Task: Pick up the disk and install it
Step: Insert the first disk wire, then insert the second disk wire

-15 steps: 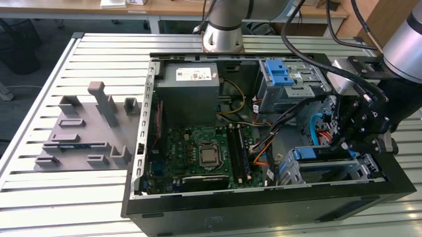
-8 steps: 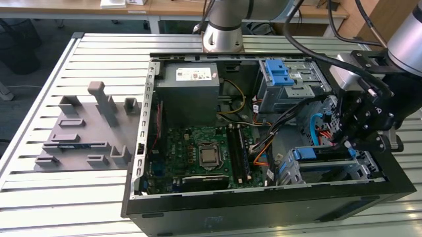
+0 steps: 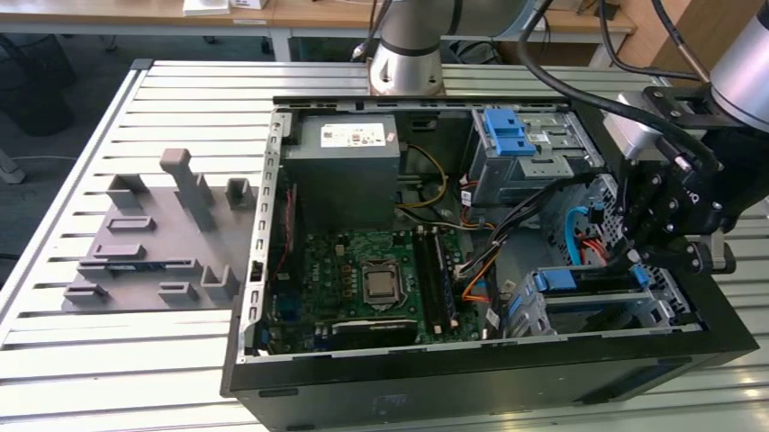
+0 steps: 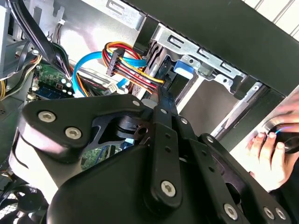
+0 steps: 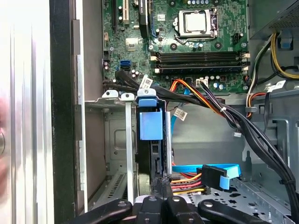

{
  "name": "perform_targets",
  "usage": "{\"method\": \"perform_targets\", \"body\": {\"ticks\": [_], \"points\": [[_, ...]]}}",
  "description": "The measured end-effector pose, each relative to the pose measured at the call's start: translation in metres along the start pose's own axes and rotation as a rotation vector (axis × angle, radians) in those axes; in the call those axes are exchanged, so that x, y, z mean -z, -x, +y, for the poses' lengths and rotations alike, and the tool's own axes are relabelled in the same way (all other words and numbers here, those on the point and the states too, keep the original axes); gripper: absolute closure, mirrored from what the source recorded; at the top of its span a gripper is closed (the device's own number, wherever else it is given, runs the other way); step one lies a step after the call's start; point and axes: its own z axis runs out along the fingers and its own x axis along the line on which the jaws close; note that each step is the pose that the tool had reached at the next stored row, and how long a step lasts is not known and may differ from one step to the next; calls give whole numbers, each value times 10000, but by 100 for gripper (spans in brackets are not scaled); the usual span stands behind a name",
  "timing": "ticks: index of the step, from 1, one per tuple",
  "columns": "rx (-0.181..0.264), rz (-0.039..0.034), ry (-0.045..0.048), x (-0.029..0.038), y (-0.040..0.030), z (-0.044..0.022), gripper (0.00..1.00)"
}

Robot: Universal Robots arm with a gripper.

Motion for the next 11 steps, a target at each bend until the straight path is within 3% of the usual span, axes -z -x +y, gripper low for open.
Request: {"method": "perform_targets", "body": {"ticks": [11], "points": [[0, 0, -1, 9, 0, 0, 89]]}}
